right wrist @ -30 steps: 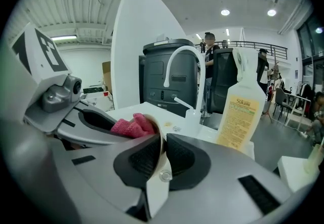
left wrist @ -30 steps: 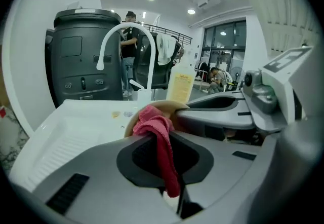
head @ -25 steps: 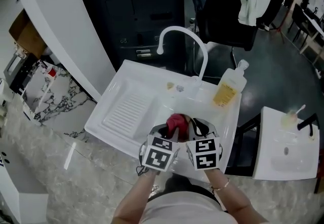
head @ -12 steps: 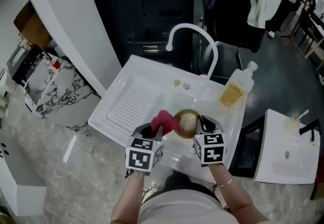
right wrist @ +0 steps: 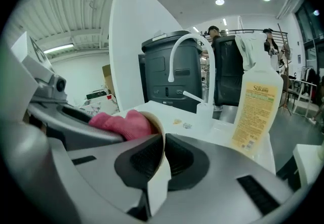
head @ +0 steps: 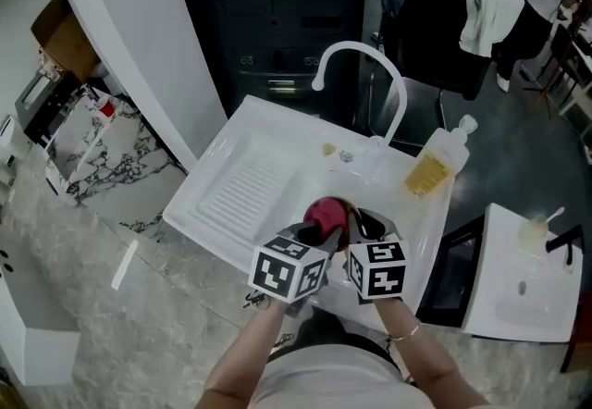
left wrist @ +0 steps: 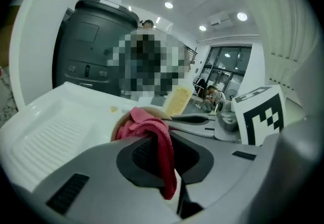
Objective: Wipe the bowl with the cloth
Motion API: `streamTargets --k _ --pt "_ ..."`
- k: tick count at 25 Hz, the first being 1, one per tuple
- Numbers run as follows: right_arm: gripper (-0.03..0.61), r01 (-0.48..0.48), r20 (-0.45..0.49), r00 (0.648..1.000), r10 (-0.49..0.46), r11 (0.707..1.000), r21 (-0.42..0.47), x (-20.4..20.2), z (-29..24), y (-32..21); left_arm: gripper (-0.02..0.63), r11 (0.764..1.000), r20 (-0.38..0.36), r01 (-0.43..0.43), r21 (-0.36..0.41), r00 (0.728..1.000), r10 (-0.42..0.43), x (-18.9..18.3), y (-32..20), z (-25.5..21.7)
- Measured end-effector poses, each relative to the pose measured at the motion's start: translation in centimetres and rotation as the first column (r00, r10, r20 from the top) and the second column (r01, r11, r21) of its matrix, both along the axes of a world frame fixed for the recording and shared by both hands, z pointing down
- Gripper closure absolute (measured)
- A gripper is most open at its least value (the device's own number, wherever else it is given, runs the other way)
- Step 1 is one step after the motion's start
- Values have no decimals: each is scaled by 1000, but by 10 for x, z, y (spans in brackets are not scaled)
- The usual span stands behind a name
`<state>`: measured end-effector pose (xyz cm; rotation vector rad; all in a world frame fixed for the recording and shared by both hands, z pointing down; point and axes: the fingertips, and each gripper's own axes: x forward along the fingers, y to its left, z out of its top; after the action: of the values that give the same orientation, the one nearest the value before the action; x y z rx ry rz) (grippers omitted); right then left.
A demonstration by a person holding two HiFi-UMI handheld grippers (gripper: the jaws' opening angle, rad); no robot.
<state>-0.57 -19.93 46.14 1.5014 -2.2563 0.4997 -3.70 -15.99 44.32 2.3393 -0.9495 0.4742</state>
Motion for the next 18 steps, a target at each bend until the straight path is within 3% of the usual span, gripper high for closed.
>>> streamTargets --k 8,11,18 --pt "551 -36 35 999 37 999 -19 8 1 -3 571 985 -81 -124 -121 990 115 21 15 23" --pt "545 -37 37 999 39 999 -36 5 4 -3 571 978 -35 -158 -135 987 154 23 24 34" --pt "545 -66 63 995 71 994 -83 6 17 0 571 982 131 -166 -87 976 176 8 30 46"
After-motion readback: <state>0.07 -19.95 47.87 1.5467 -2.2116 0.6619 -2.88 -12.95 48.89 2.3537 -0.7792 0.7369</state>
